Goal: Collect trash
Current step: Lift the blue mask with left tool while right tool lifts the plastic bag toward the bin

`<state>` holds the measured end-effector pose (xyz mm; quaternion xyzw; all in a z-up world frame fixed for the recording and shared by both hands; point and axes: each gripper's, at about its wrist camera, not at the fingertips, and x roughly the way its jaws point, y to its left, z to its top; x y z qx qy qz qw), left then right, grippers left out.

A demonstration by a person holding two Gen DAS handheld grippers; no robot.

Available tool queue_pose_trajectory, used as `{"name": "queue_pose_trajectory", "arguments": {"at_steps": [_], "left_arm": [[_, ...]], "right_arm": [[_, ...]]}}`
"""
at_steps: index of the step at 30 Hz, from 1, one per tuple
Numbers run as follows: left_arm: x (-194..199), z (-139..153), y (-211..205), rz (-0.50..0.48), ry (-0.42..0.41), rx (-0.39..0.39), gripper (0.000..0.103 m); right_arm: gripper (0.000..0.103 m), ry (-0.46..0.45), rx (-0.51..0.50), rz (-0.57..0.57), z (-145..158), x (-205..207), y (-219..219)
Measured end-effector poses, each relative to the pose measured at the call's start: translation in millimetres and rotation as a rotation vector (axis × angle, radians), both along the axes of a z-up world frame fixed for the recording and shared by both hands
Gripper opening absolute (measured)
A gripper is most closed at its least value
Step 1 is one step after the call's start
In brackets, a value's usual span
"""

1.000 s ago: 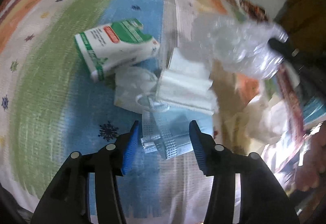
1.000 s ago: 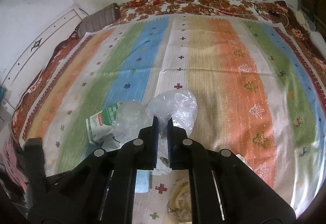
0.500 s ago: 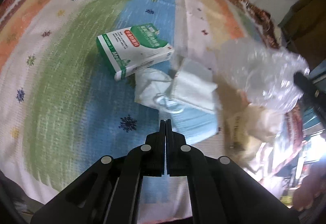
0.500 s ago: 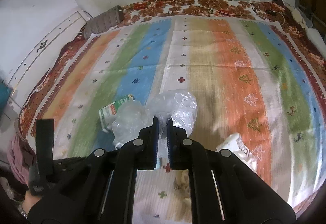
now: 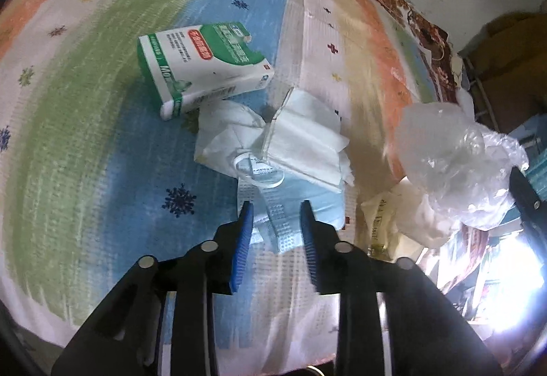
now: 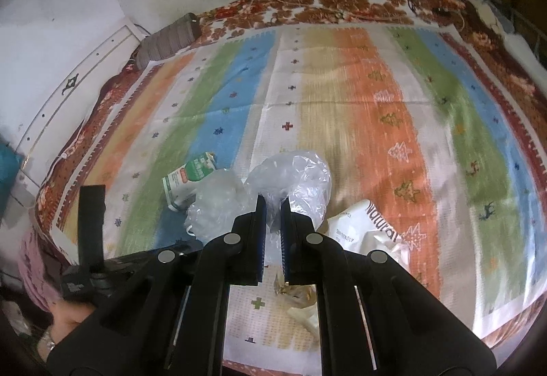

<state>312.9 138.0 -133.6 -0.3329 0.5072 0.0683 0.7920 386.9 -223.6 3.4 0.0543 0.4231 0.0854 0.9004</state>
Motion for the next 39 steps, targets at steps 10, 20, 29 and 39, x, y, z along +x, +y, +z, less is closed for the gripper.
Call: {"name": "queue_pose_trajectory", "arguments": {"at_steps": [10,20,29,39], "left_arm": [[18,-8,-19,-0.043,-0.005,0.063,0.001],[-5,34,-7,-0.032,-0.048,0.03,0.0],[-39,92,-11,-0.059,-0.087,0.123,0.0],[-83,132,-20,-0.05,-0.186,0.159,0.0]], "right_arm": [[0.006,0.037,-0.008,0.003,-13,4,-1],[0.006,0.02,-0.005,0.013,-3,-3,0],[0.006,-0.02,-0.048,0.037,9,-37,4],[0.006,-0.064,-0.06,0.075,22,-86,8]]}}
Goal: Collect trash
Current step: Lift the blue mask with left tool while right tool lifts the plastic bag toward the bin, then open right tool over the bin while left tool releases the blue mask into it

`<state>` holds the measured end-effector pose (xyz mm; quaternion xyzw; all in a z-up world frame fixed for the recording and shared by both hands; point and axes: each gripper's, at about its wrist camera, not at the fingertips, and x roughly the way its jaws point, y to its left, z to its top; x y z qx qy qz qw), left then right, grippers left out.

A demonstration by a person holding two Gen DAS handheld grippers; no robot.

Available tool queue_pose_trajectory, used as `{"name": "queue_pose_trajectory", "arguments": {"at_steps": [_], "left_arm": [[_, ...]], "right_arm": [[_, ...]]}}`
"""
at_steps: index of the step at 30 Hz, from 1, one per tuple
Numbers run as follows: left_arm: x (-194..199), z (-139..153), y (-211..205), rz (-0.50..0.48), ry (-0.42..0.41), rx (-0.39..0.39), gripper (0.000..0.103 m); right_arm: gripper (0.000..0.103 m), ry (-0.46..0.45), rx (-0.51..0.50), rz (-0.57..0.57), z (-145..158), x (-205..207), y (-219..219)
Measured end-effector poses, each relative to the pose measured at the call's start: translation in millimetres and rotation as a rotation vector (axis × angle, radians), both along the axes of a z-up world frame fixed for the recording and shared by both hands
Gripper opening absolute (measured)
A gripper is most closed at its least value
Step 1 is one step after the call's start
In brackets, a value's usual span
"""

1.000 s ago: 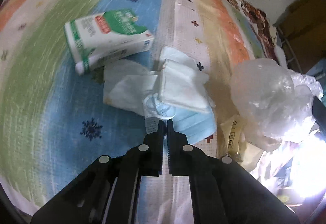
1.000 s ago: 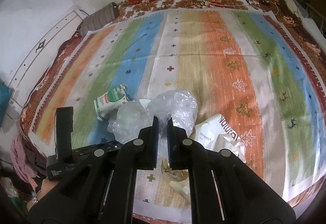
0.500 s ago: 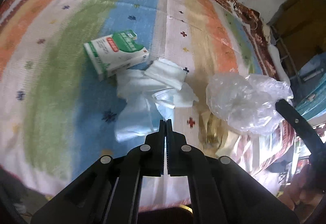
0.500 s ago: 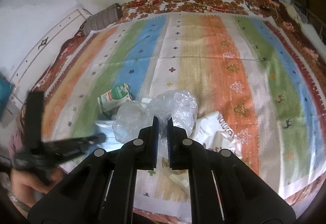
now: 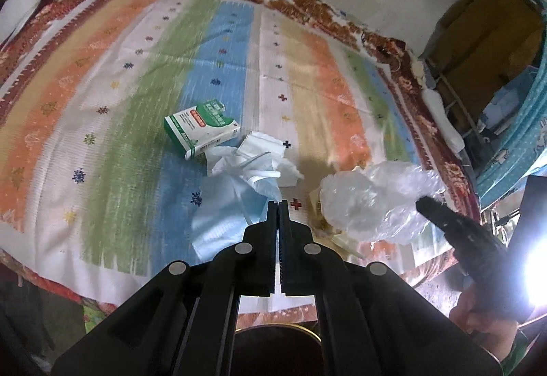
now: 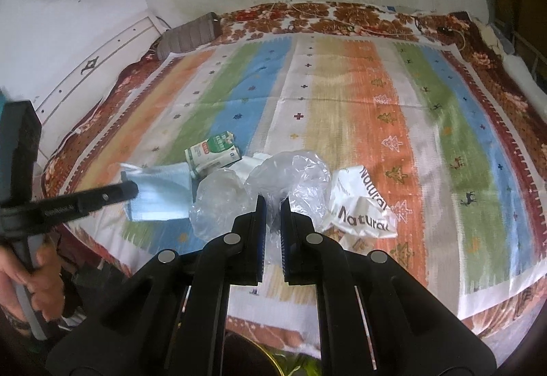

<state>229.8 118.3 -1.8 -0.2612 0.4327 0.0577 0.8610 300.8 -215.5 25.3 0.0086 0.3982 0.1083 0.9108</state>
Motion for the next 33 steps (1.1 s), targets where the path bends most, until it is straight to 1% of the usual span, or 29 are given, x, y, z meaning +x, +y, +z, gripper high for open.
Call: {"name": "queue_pose_trajectory", "arguments": {"at_steps": [6,14,19,21,25,30,33], "left_arm": [[-24,14,-9,-0.003,-0.045,0.018,0.0],[-61,27,-30,-0.032,-0.097,0.045,0.0],[-83,30,-43,-0.042,-0.129,0.039,0.0],[-91,28,-49,-0.046,-0.137,0.025,0.0],[-105,26,-63,-0.065,-0.149,0.025,0.0],[-118,23,-76,-0.081,-0.156,0.021,0.0],[-127,18,-80,-0.067,-0.147,0.021,0.0]], "right_arm": [[0.006,-0.024,-0.003,0.009,6,-31,0],[0.006,-0.056,-0.047,0.036,5,-73,5],[0.006,-0.071,-0.041,0.045,4,-101,6],[0.006,-0.072,-0.041,0.046,1,-117,5],[0.006,-0.077,-0.043,0.029,-5,-141,2],[0.006,-0.041,-0.043,0.043,-20,-163,4],[0.006,-0.026,-0.072,0.059,-31,-175,14]]}}
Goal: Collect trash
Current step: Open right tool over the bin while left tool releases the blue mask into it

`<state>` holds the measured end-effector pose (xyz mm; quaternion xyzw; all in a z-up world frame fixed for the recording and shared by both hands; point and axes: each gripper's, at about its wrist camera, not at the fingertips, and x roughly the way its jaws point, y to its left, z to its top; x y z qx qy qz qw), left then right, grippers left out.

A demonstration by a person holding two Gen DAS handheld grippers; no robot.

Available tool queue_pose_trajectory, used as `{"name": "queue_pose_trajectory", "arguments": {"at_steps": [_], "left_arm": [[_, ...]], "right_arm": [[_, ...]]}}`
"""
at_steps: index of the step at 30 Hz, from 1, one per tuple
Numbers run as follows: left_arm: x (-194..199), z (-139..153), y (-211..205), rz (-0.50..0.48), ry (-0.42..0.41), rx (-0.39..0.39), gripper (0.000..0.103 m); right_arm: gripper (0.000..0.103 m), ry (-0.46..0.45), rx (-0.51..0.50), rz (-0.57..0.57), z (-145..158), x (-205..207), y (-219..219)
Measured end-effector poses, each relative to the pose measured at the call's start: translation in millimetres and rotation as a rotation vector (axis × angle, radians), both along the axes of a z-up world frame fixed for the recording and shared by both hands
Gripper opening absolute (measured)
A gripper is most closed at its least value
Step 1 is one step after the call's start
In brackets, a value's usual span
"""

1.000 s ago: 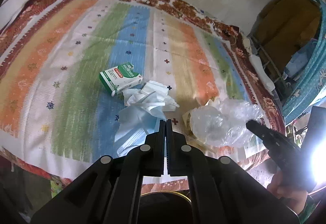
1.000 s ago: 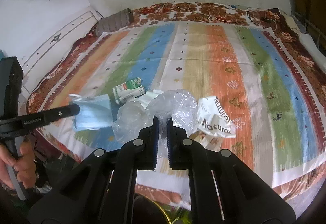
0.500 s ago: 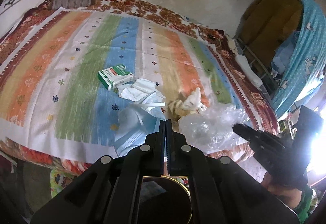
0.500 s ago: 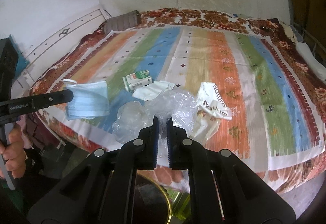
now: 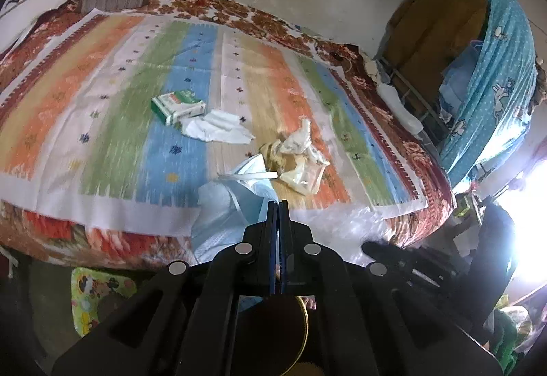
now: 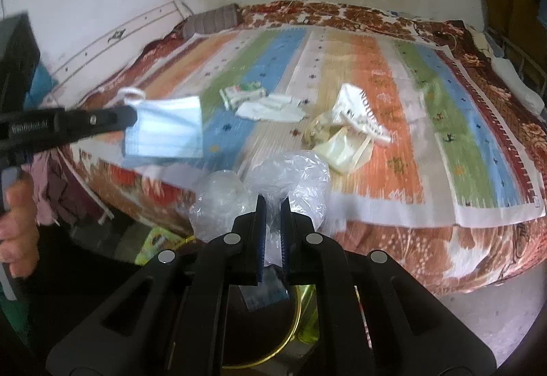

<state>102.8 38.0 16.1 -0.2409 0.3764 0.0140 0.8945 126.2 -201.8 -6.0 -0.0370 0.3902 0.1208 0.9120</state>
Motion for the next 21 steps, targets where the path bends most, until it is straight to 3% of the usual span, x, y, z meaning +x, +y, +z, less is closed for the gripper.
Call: {"name": "queue_pose_trajectory", "arguments": {"at_steps": [5,10,21], "left_arm": [[-15,-11,-6,0.014,0.025,-0.027,0.0],[-25,-33,-16,0.064,0.087,-0.004,0.0],[-28,-73,-42,0.025,0.212,-0.024,0.0]], "right_arm": [[0.006,0.032,-0.026,0.017,-18,-15,14],[0.006,0.083,-0.046,0.022,-36,-25,20],[0.006,0.172,-0.079,-0.011,-67,-38,25]]}}
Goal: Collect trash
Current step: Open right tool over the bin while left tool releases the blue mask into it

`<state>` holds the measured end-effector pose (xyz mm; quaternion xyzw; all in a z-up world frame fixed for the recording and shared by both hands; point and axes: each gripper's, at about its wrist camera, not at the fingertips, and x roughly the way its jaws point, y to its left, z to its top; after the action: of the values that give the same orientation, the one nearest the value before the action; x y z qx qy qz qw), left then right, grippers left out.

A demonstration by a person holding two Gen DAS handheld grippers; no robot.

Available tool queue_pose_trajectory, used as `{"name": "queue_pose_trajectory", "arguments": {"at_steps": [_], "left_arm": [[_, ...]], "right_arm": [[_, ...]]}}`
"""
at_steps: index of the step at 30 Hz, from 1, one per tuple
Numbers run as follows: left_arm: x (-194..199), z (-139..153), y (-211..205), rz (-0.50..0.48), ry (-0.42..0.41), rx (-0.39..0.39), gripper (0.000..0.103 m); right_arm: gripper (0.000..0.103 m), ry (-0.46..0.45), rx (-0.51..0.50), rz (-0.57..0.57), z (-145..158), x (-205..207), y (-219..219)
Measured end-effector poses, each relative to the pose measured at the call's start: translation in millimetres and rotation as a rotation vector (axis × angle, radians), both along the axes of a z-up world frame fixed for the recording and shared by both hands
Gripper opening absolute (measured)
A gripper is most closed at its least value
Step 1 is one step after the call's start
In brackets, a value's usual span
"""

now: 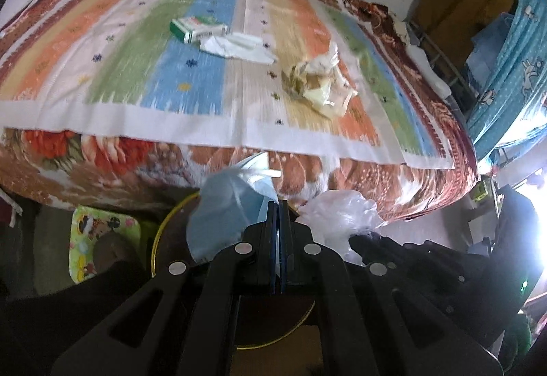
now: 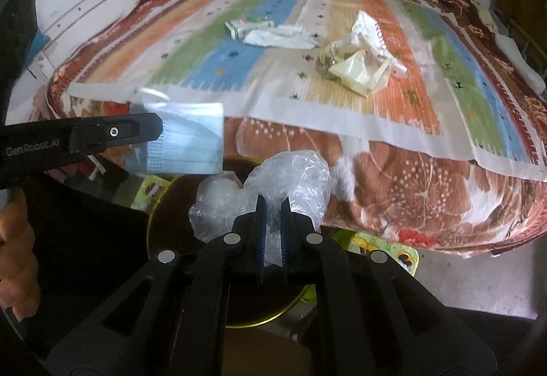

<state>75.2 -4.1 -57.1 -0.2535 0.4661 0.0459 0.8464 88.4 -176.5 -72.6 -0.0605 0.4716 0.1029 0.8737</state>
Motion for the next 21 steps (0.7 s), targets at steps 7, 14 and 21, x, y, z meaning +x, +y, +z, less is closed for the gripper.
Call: {"name": "queue_pose_trajectory", "arguments": {"at_steps": [7,14,21], "left_arm": [[1,-12,6,0.039,0.044,-0.047,0.0],[6,-35,16,0.078,0.127,-0.149,0.005],[3,-32,26,0.125,0.124,-0.136,0.03]], "right_arm": [[0.006,0.113,0.037,-0.023,-25,5,-1],[0.018,0.214,0.109,-0.071,-44,14,-9],[0.046,0.2,0.136,-0.084,-39,16,-13]]}}
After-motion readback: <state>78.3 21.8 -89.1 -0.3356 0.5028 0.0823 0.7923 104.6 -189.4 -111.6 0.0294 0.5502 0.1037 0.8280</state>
